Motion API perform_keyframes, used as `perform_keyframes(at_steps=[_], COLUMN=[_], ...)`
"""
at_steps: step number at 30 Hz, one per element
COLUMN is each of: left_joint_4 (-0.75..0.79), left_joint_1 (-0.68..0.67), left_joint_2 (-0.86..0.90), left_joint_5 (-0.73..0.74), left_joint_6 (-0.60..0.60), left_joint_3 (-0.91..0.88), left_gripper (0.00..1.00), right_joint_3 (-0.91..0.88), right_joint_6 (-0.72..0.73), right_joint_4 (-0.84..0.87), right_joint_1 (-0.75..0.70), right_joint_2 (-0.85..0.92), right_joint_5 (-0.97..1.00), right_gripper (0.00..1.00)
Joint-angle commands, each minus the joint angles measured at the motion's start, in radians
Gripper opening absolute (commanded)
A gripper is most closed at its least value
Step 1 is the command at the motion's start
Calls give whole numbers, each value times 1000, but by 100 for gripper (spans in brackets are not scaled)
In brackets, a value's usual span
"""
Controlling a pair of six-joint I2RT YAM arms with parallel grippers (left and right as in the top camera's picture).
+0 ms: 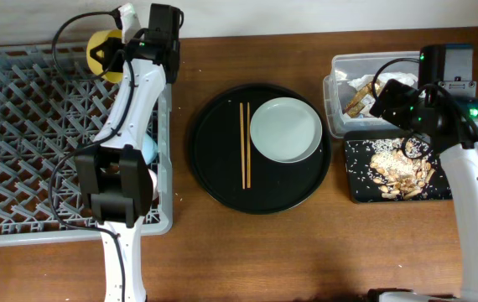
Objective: Sort waste into correct bins and load items into the dishwasher rack
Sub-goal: 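Set the yellow bowl upright in the rack and release it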
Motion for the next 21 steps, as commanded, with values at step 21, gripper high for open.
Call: perform_keyframes(at_steps=[21], left_joint_4=[9], left_joint_1=[-76], left_joint_2=[124], left_joint_5=[-47], left_joint_6=[-32], left_joint_3=[3], left_gripper=[16], right_joint_3=[8], right_joint_6=[12], right_joint_4=[0], right_joint_1=[-4], right_joint_2=[5], right_joint_5=[24], right_gripper=[99])
